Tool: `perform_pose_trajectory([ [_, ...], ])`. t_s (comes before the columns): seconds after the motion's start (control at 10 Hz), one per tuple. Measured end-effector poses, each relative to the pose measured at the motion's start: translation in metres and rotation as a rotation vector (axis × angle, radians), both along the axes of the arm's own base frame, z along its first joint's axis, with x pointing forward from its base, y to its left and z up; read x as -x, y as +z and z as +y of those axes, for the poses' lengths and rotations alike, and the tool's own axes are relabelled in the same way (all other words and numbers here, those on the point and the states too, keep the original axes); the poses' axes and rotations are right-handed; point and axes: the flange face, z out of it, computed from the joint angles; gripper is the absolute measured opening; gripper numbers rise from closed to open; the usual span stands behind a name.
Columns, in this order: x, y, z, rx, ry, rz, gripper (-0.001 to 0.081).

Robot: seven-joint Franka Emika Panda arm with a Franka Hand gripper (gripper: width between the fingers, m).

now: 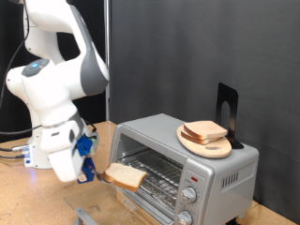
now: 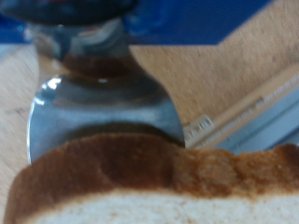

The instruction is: Make a piece of toast with the oven

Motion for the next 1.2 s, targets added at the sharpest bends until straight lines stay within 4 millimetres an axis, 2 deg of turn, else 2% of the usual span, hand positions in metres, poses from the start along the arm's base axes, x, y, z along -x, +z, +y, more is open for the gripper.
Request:
perform_pose_trajectory([
  [0.4, -0.012, -0.009, 0.059, 0.009, 0.003, 0.021, 0.0386],
  [0.8, -0.013, -0.009, 0.106, 0.017, 0.040, 0.022, 0.0386],
  [1.0, -0.011, -0.007, 0.108, 0.069, 0.048, 0.020, 0.0386],
  [1.2, 0.004, -0.015, 0.104, 0.158, 0.099, 0.035, 0.0386],
])
